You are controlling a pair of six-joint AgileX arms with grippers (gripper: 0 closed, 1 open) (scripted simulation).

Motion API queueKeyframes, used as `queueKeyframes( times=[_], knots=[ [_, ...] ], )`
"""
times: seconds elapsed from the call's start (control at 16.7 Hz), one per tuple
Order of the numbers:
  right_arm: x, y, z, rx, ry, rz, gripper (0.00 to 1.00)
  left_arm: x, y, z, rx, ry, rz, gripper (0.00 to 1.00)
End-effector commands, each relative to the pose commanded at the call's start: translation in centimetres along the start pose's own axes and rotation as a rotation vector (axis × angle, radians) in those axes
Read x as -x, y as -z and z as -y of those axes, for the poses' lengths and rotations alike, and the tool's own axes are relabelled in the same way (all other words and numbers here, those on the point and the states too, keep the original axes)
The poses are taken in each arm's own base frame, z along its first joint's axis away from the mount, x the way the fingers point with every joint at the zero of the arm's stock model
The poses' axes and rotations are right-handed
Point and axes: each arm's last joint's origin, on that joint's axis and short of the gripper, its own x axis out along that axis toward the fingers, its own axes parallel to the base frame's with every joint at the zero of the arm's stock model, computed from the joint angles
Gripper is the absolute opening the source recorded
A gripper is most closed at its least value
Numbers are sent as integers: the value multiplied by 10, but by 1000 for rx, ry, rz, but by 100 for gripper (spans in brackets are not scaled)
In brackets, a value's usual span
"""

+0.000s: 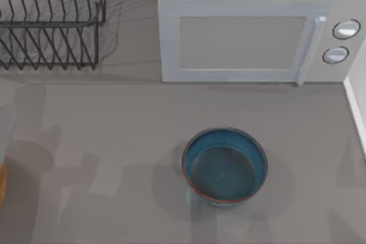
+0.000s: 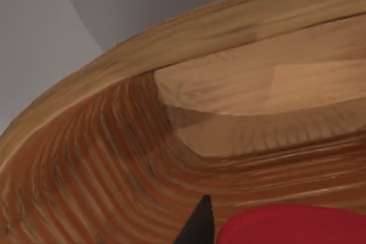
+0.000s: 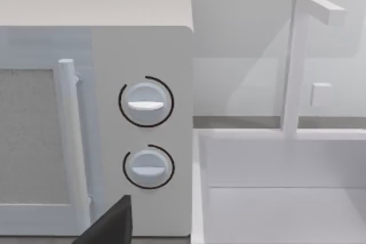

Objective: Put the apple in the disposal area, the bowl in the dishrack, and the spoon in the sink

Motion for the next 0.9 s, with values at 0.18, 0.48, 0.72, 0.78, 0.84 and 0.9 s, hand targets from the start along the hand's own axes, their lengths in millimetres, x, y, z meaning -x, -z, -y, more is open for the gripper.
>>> queueKeyframes(
  times=[0.18,0.48,0.72,0.78,0.84,0.9],
  knots=[
    [0,0,0,0,0,0,100,0,0,0,0,0,0,30],
    [0,0,0,0,0,0,100,0,0,0,0,0,0,68],
    [0,0,0,0,0,0,100,0,0,0,0,0,0,98],
    [0,0,0,0,0,0,100,0,0,0,0,0,0,100],
    [0,0,0,0,0,0,100,0,0,0,0,0,0,100],
    [0,0,0,0,0,0,100,0,0,0,0,0,0,100]
  ],
)
